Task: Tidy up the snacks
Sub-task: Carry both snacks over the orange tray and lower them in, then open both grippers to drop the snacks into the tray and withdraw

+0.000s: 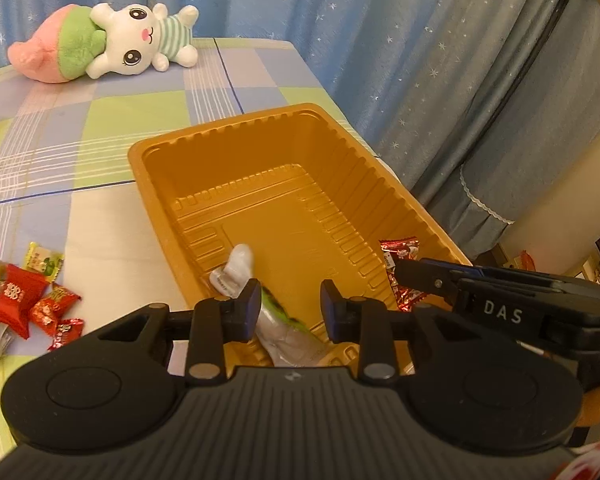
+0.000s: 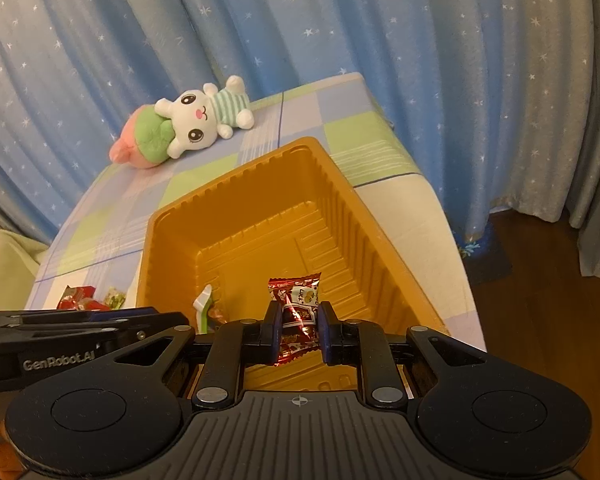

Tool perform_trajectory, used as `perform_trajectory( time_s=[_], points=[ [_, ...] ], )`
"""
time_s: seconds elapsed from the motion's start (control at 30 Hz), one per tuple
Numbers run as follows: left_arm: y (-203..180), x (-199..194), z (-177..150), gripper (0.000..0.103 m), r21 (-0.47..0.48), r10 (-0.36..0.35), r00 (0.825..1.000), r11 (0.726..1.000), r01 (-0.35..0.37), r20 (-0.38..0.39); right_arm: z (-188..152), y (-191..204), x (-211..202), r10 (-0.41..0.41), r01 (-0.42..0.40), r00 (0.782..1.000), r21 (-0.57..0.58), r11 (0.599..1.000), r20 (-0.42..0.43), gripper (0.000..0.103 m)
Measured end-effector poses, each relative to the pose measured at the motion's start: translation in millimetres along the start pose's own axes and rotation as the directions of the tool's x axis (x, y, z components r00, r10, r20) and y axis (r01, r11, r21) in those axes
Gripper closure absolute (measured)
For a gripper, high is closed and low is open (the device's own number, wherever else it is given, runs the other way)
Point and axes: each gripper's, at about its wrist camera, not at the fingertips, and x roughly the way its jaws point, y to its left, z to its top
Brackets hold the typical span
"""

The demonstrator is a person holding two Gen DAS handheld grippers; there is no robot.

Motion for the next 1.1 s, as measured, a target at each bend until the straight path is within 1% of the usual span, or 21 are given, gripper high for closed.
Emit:
perform_trajectory(
  time_s=[0.1, 0.2, 0.27, 0.3, 0.37, 0.4, 0.43, 0.5, 0.73, 0.93, 1.1],
  points=[
    [1.8, -5.0, -2.7, 0.074, -0.001, 0.000, 1.000, 1.000, 0.000, 0.004, 0.4, 3.4, -0.4, 0.017, -0.017, 1.000, -0.006, 1.000, 0.012, 0.084],
    [2.4, -10.0, -4.6, 0.069, -0.001, -0.001, 1.000, 1.000, 0.001, 0.013, 1.4, 7.3, -4.9, 0.033, -0.032, 0.998, -0.016, 0.999, 0.053, 0.083],
    [2.4, -13.1, -5.9, 0.068, 0.002, 0.002, 1.000, 1.000, -0.002, 0.017, 2.9, 9.0, -6.7, 0.047, -0.047, 0.997, -0.011, 0.999, 0.057, 0.082],
    [2.4, -14.8, -6.6, 0.066, 0.004, 0.005, 1.000, 1.000, -0.005, 0.018, 3.4, 9.6, -7.3, 0.052, -0.052, 0.997, -0.007, 0.999, 0.061, 0.079],
    [2.6, -18.3, -8.5, 0.061, 0.007, 0.011, 1.000, 1.000, -0.011, 0.021, 3.1, 10.7, -10.1, 0.055, -0.055, 0.996, -0.005, 0.998, 0.070, 0.062],
    [2.7, -20.8, -10.0, 0.060, 0.010, 0.014, 1.000, 1.000, -0.014, 0.024, 2.1, 11.2, -12.0, 0.049, -0.049, 0.996, -0.005, 0.999, 0.078, 0.047],
    [2.6, -23.2, -11.5, 0.058, 0.014, 0.019, 0.999, 1.000, -0.019, 0.028, 0.9, 11.9, -14.2, 0.043, -0.043, 0.995, -0.006, 0.999, 0.091, 0.038],
    [3.1, -28.6, -15.2, 0.055, 0.023, 0.029, 0.999, 0.999, -0.029, 0.033, -1.9, 13.2, -19.7, 0.044, -0.043, 0.994, -0.009, 0.999, 0.104, 0.038],
    [19.4, -54.5, -29.9, 0.047, 0.002, 0.050, 0.998, 0.999, -0.050, 0.040, -18.1, 23.1, -28.4, 0.075, -0.074, 0.996, -0.010, 0.997, 0.046, 0.037],
    [39.7, -77.5, -42.5, 0.043, -0.033, 0.076, 0.996, 0.997, -0.074, 0.050, -31.2, 39.4, -33.4, 0.091, -0.090, 0.996, -0.030, 0.995, 0.009, 0.037],
    [58.3, -95.1, -54.4, 0.040, -0.060, 0.099, 0.993, 0.994, -0.096, 0.056, -39.0, 53.7, -38.7, 0.103, -0.103, 0.995, -0.046, 0.994, -0.003, 0.037]
  ],
)
